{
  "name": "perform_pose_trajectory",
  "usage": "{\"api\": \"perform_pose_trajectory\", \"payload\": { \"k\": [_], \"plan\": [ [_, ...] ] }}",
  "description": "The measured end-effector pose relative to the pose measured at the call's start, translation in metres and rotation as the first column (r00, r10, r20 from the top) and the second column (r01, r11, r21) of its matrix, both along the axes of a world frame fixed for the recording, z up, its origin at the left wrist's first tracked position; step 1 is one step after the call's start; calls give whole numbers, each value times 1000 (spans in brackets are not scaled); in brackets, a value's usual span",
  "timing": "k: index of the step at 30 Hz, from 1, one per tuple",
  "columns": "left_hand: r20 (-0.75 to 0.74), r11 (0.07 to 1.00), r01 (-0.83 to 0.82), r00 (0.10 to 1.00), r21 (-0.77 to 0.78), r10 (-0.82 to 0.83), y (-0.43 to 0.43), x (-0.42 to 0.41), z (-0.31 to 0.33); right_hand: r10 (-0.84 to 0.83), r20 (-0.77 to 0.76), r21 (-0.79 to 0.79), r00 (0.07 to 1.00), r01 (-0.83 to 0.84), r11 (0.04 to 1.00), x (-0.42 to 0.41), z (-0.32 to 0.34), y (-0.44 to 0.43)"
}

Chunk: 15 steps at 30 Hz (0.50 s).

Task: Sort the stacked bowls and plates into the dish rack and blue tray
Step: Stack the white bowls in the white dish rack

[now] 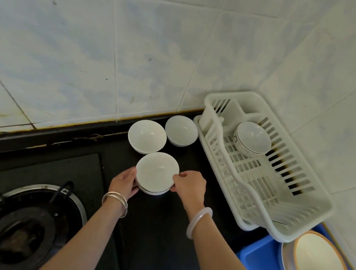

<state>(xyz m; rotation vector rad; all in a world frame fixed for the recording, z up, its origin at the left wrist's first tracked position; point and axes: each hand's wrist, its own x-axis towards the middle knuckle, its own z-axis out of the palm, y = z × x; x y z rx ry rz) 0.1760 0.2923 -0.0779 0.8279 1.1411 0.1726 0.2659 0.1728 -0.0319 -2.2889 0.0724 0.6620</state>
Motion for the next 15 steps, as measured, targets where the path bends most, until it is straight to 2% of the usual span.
{"api": "perform_pose_trajectory", "payload": {
  "k": [7,10,13,15],
  "plan": [
    [-2,1000,20,1000,-21,-20,5,2,1,36,-83,-35,996,-39,999,9,-10,-2],
    [-11,999,39,999,-16,-39,8,3,4,17,-223,90,975,3,996,12,-8,-3],
    [-25,998,48,999,-33,-48,9,2,8,39,-401,239,915,64,969,16,-4,-2],
    [-30,998,48,998,-42,-49,7,1,11,32,-429,287,903,103,952,15,-2,0]
  ]
}}
